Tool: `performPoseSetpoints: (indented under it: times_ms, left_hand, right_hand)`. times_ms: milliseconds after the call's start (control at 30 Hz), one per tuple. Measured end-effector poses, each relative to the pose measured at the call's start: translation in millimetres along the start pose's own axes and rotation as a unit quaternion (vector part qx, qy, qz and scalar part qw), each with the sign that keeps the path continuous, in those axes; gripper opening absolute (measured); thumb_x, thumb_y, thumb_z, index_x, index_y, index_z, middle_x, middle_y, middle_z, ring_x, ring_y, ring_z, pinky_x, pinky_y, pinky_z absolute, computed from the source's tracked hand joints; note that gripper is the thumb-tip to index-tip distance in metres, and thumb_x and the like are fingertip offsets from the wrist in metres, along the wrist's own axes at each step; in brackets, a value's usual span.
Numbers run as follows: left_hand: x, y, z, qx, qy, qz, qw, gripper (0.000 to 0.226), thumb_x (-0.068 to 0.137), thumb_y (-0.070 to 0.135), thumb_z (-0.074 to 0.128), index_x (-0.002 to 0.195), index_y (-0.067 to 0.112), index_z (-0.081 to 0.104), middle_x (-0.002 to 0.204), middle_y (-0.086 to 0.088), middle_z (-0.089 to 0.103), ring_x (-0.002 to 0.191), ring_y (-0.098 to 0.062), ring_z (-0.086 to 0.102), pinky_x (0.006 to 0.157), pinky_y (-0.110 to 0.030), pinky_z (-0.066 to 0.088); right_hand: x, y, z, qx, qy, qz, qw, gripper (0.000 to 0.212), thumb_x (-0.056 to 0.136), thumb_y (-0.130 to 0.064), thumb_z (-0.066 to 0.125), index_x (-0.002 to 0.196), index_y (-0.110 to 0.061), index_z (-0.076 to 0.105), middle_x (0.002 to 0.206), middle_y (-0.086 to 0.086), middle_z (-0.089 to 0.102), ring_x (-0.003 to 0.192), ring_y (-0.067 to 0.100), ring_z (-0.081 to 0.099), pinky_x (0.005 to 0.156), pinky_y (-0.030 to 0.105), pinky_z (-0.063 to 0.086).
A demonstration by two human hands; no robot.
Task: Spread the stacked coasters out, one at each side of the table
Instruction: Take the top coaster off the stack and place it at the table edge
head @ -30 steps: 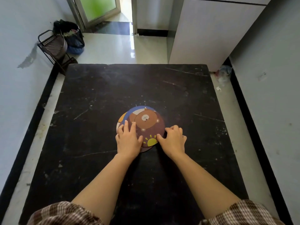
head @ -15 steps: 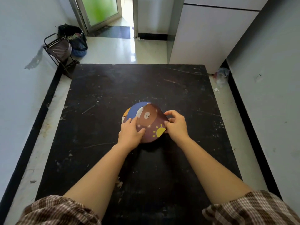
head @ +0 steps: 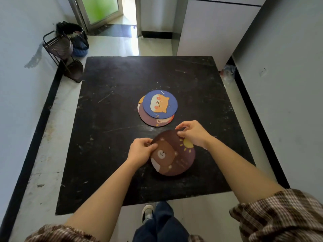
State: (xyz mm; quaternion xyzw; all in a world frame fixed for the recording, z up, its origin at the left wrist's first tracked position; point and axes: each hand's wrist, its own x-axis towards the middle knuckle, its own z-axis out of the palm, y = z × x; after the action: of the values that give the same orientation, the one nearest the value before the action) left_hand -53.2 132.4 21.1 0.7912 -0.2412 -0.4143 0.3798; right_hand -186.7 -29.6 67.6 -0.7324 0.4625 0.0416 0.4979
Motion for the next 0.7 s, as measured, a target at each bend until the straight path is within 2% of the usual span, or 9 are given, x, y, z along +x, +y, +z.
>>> performPoseSetpoints:
  times_ms: [100,200,267,333,400,467,567,633,700]
  left_hand:
    - [-16.7,-23.5,6.6,-0.076,0.016,-0.052,0.996,0.010,0.082,0.016,0.069,0.089,0.015,0.076,0.079,0.000,0.075,0.078,-0.017,0.070,0.078,-0.038,0.057]
    - [-27.8,-47.2,13.7,-0.142,0.033,-0.112,0.983,0.013,0.083,0.014,0.069,0.094,0.011,0.076,0.080,-0.001,0.075,0.079,-0.018,0.071,0.073,-0.036,0.057]
    - [-33.1,-59.1,17.0,-0.174,0.045,-0.152,0.972,0.016,0.083,0.012,0.069,0.098,0.010,0.074,0.084,-0.004,0.075,0.080,-0.020,0.071,0.071,-0.035,0.058]
    - [-37.7,-67.7,20.5,-0.183,0.053,-0.169,0.967,0.020,0.084,0.013,0.068,0.103,0.010,0.072,0.088,-0.006,0.075,0.084,-0.023,0.071,0.077,-0.040,0.059]
    - [-41.8,-71.7,23.3,-0.169,0.059,-0.167,0.970,0.019,0.086,0.015,0.065,0.104,0.012,0.072,0.088,-0.004,0.075,0.087,-0.024,0.070,0.081,-0.044,0.058]
    - [-44.5,-72.4,25.6,-0.131,0.067,-0.159,0.976,0.024,0.089,0.018,0.061,0.110,0.013,0.070,0.097,-0.004,0.074,0.094,-0.024,0.067,0.085,-0.045,0.056]
    - [-49.4,-69.8,27.1,-0.065,0.078,-0.147,0.984,0.028,0.090,0.017,0.057,0.117,0.014,0.066,0.110,-0.004,0.071,0.099,-0.020,0.063,0.091,-0.041,0.053]
    - [-53.2,-68.4,27.5,-0.031,0.094,-0.139,0.985,0.029,0.088,0.016,0.061,0.117,0.015,0.066,0.104,-0.002,0.072,0.092,-0.016,0.062,0.086,-0.033,0.052]
    - [-57.6,-67.2,26.6,-0.011,0.118,-0.137,0.984,0.031,0.084,0.016,0.067,0.115,0.017,0.066,0.089,0.000,0.072,0.083,-0.014,0.062,0.077,-0.030,0.049]
  right_hand:
    - [-9.9,16.7,19.0,0.020,0.057,0.018,0.998,0.020,0.079,-0.019,0.072,0.096,-0.009,0.069,0.091,0.012,0.070,0.085,0.024,0.065,0.078,0.036,0.051]
    - [-18.8,33.3,34.0,0.023,0.058,0.042,0.997,0.034,0.079,-0.023,0.072,0.109,-0.010,0.063,0.100,0.010,0.065,0.092,0.023,0.061,0.079,0.032,0.047]
    - [-25.9,45.8,41.1,0.001,0.061,0.074,0.995,0.043,0.078,-0.023,0.072,0.118,-0.011,0.059,0.106,0.008,0.063,0.099,0.023,0.059,0.082,0.032,0.045]
    - [-34.2,59.9,47.7,0.004,0.080,0.117,0.990,0.043,0.077,-0.019,0.072,0.117,-0.009,0.059,0.108,0.010,0.064,0.101,0.025,0.059,0.083,0.032,0.044]
    - [-41.5,72.6,54.4,0.034,0.099,0.161,0.981,0.039,0.077,-0.015,0.071,0.113,-0.005,0.061,0.108,0.014,0.065,0.100,0.028,0.060,0.085,0.036,0.046]
    - [-47.5,80.5,61.0,0.089,0.105,0.198,0.970,0.034,0.079,-0.012,0.068,0.112,-0.003,0.061,0.105,0.018,0.065,0.094,0.028,0.061,0.085,0.041,0.049]
    - [-54.9,82.6,70.8,0.165,0.097,0.222,0.956,0.026,0.083,-0.010,0.064,0.108,-0.004,0.059,0.100,0.014,0.064,0.086,0.023,0.062,0.078,0.039,0.054]
    - [-57.9,82.2,75.2,0.181,0.105,0.222,0.952,0.019,0.083,-0.009,0.064,0.101,-0.009,0.059,0.098,0.012,0.063,0.089,0.024,0.062,0.076,0.036,0.055]
    - [-60.4,82.0,77.9,0.184,0.113,0.222,0.951,0.008,0.083,-0.009,0.065,0.089,-0.011,0.060,0.093,0.010,0.062,0.088,0.024,0.061,0.074,0.035,0.053]
